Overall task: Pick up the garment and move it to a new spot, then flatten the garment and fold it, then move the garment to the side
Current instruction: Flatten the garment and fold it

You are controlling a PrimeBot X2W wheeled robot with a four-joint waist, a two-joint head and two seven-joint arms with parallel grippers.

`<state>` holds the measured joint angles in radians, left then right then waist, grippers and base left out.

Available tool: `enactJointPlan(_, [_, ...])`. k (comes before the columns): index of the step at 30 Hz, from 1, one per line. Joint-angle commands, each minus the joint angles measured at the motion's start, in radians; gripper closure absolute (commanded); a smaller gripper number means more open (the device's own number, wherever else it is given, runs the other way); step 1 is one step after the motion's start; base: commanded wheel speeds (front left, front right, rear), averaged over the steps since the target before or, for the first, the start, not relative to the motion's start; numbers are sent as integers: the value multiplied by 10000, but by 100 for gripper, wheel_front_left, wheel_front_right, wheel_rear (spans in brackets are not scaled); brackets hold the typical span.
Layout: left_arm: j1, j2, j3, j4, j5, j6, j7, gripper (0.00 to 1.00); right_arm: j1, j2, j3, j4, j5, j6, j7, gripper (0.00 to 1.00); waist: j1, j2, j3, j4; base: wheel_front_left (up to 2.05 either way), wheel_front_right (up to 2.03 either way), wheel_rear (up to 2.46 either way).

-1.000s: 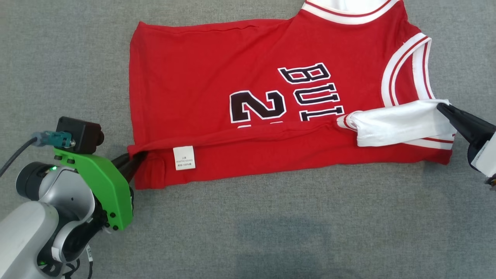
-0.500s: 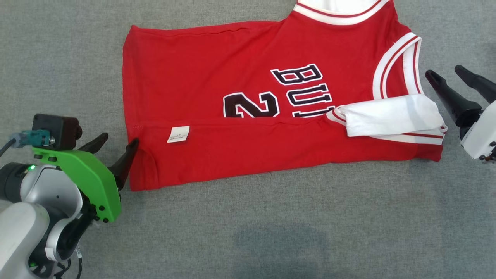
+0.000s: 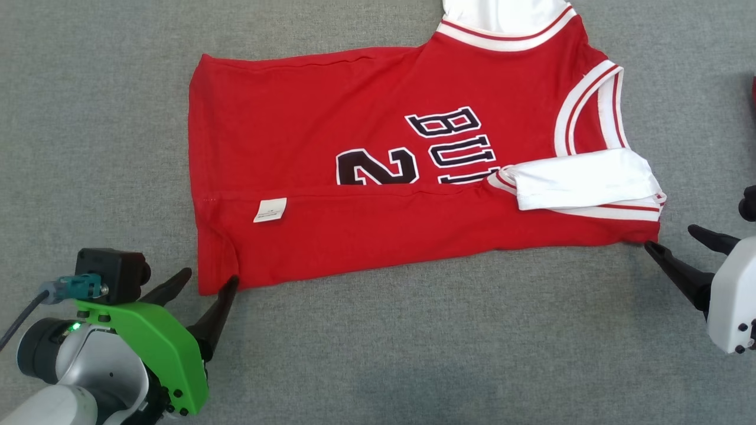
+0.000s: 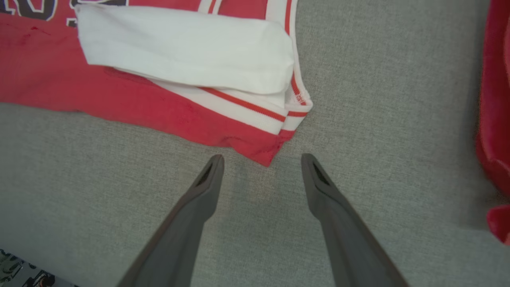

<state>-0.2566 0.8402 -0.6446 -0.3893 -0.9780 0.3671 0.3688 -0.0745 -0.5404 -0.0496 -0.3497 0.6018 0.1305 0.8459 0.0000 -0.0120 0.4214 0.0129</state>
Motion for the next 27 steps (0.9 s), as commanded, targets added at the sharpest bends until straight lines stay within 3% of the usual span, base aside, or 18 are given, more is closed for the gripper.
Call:
enactJointPlan(1, [-141,-101,-26,41,15,-2,101,0,69,4,-137,81,-130,3,116,0,0,120,195,-18,0,0,0])
enactJointPlan(18, [-776,-663,-131,1137,-158,-167,311,0,-1049,567,193,1685,-413,3,-271,0,0,120,639,129,0,0,0])
enactJointPlan(20, [-854,-730,-193,1282,-112,-226,339,0,-1071,566,269,1809,-392,3,-294,10,0,120,658,164,0,0,0])
enactJointPlan(21, [-857,-786,-208,1340,-158,-248,346,0,-1088,577,284,1852,-376,3,-307,29,0,120,662,182,0,0,0])
enactJointPlan(22, [-858,-815,-219,1403,-207,-264,362,0,-1098,584,303,1885,-360,3,-331,29,0,120,668,192,0,0,0])
enactJointPlan(23, [-877,-835,-224,1476,-227,-306,366,0,-1092,573,327,1908,-328,3,-334,53,0,120,678,196,0,0,0])
enactJointPlan(24, [-899,-875,-220,1572,-258,-317,365,0,-1106,561,348,1930,-301,3,-347,54,0,120,683,199,0,0,0])
enactJointPlan(25, [-908,-902,-219,1646,-281,-333,363,0,-1123,556,366,1948,-292,3,-345,66,0,120,685,198,0,0,0])
enactJointPlan(26, [-924,-938,-242,1719,-307,-374,370,14,-1120,551,386,1968,-275,3,-360,79,0,120,682,197,0,0,0])
enactJointPlan(27, [-932,-991,-271,1791,-357,-416,396,51,-1114,553,432,1986,-205,2,-332,96,0,120,676,193,0,0,0])
